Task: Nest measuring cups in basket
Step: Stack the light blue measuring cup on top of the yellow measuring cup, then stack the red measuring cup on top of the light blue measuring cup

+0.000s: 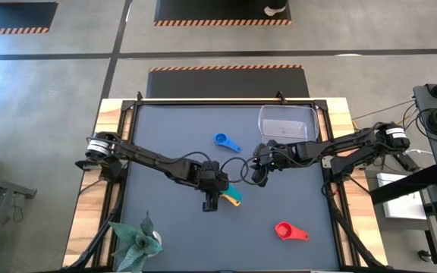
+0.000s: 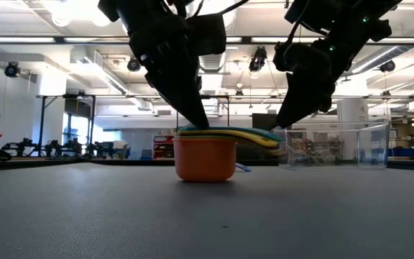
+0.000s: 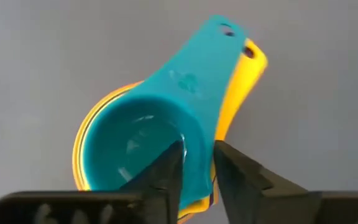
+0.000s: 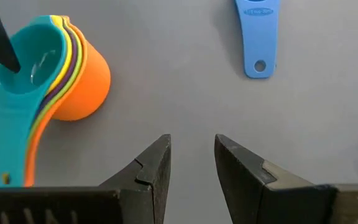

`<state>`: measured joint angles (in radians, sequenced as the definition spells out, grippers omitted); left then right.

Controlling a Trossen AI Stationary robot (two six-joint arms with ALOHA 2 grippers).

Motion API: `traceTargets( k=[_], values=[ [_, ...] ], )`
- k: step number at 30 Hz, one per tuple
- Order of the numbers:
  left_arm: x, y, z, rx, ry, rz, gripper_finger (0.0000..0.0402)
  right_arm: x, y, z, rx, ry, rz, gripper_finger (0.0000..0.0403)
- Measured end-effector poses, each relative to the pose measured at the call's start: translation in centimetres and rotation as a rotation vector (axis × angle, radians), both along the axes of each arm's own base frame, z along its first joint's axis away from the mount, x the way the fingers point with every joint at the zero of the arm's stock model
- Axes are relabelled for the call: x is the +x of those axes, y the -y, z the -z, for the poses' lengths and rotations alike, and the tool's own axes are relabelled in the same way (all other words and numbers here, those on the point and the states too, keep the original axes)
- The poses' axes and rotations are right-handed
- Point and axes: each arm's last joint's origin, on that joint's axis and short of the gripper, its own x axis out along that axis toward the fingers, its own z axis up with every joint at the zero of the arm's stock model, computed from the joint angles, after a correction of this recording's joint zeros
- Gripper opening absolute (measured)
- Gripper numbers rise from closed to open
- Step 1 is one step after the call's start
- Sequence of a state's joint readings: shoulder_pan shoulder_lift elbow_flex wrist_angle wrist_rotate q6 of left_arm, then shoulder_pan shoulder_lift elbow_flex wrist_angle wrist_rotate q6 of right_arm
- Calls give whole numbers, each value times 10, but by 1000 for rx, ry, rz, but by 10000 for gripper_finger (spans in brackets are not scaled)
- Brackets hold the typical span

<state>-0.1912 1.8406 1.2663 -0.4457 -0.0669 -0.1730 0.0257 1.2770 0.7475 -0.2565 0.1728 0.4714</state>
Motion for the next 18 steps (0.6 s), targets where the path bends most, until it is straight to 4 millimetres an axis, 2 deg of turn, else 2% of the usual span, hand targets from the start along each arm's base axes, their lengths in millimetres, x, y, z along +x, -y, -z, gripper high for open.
traceTargets(
  k=[4,7,12,18],
  values=[
    [-6,-4,-6,-5,-20,-25,118,0,-2,0,44,-1,-37,114],
    [-10,-9,-19,-27,1,-67,127,1,-4,-1,105,-1,-89,114],
    [-23,-20,-44,-24,114,-96,114,2,-8,-5,217,15,-144,114],
    [-57,-42,-51,-102,276,-214,80,-5,-24,-8,329,-27,-241,114]
  ],
)
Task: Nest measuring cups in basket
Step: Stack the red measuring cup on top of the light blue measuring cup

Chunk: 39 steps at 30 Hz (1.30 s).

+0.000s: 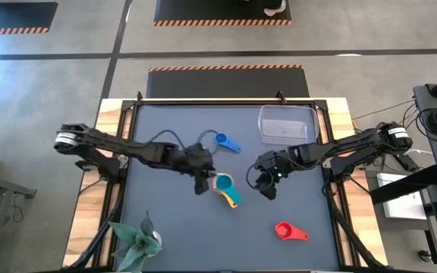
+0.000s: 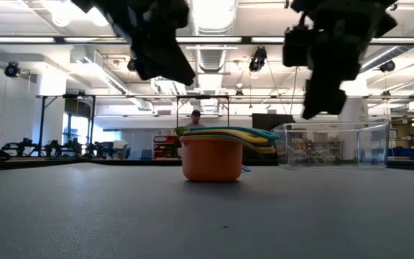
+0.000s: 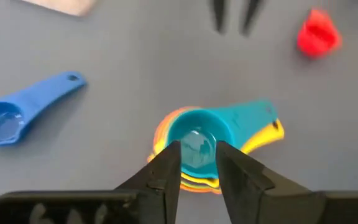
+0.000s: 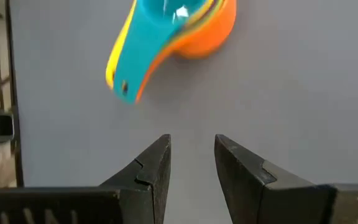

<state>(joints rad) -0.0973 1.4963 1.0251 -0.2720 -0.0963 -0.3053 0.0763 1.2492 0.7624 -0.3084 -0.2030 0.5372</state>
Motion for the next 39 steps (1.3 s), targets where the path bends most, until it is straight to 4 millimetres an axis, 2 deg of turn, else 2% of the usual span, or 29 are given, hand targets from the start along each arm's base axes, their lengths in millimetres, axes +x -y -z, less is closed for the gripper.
traceTargets(
  k=[8,12,16,21,27,39],
  values=[
    [-50,-15,23,-222,317,-168,51,-23,-39,-3,24,-117,-113,114],
    [-66,-16,39,-306,358,-238,46,-36,-62,-1,29,-174,-187,114],
    [-74,-17,50,-347,341,-273,46,-47,-84,1,48,-206,-236,114],
    [-76,-17,58,-357,315,-288,45,-58,-102,3,74,-243,-257,114],
    [-70,-16,58,-353,308,-287,45,-66,-112,7,46,-232,-215,114],
    [-49,-15,58,-347,285,-290,45,-75,-110,29,11,-265,-225,114]
  ],
)
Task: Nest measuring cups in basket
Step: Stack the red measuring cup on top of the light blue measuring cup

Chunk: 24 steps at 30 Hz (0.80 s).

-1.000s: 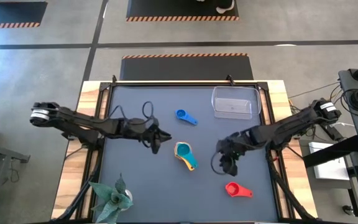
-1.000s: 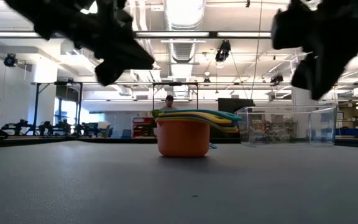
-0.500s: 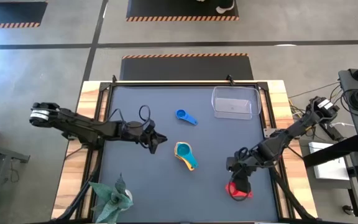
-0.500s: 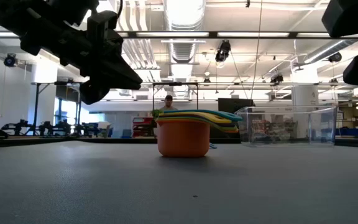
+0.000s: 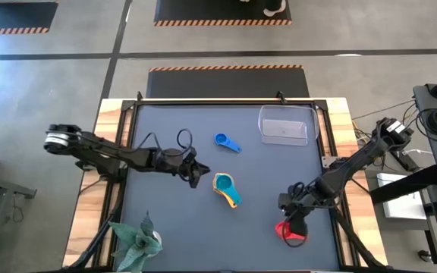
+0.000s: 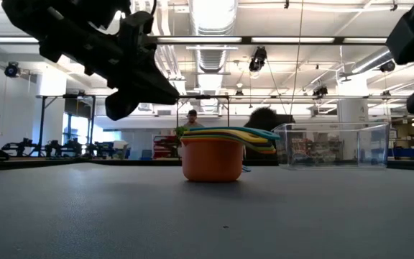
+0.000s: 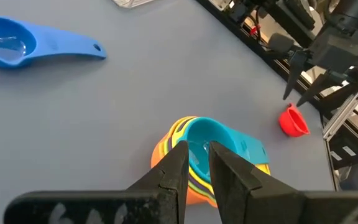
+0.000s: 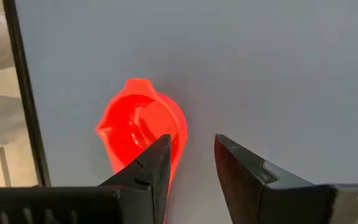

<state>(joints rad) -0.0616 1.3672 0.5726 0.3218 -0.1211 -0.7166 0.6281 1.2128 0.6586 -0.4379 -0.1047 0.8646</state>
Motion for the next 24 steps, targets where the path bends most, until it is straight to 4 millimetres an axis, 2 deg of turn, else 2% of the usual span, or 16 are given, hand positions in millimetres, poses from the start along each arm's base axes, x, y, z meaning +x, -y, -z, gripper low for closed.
traceTargets(
  k=[5,10,13,18,21,24],
  values=[
    [10,0,-5,-3,10,-1,45,4,-4,6,35,61,-19,114],
    [19,0,-17,40,45,18,45,7,-7,16,20,38,-23,114],
    [22,0,-21,63,23,29,45,8,-8,22,5,15,-31,114],
    [21,0,-20,75,-49,37,45,9,-9,20,8,46,-44,111],
    [20,0,-18,71,-61,35,45,9,-9,20,8,45,-43,85],
    [18,0,-15,66,-81,33,45,9,-9,20,9,43,-41,32]
  ],
)
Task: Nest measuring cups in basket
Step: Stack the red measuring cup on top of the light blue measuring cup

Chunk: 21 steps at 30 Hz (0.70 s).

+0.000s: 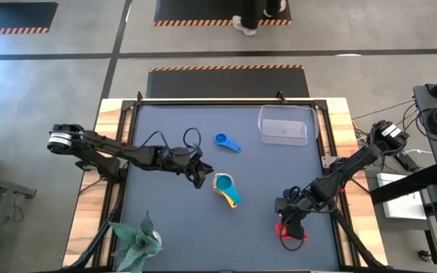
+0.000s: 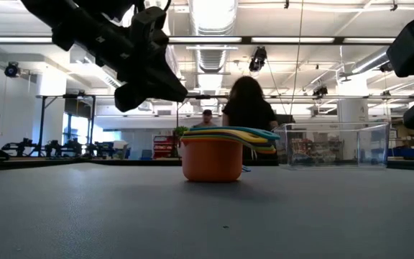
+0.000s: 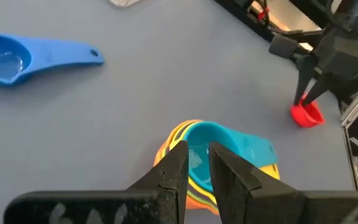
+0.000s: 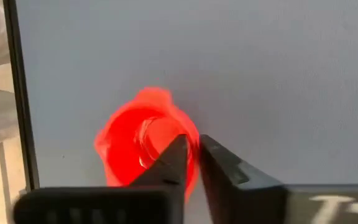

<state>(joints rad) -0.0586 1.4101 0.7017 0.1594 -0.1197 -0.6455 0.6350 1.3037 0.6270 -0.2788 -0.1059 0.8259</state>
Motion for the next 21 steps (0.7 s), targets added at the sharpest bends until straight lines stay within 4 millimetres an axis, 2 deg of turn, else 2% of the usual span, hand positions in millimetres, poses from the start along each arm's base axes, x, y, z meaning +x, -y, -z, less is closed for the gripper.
traceTargets(
  k=[4,11,15,21],
  values=[
    [-1,0,1,0,-4,0,45,0,0,0,1,-2,-1,11],
    [-1,0,1,-1,-6,0,45,2,9,-7,5,20,27,9],
    [-1,0,1,0,-9,0,46,9,26,-15,3,63,65,9],
    [-1,0,1,-6,-12,4,46,25,64,-30,5,174,181,9]
  ],
)
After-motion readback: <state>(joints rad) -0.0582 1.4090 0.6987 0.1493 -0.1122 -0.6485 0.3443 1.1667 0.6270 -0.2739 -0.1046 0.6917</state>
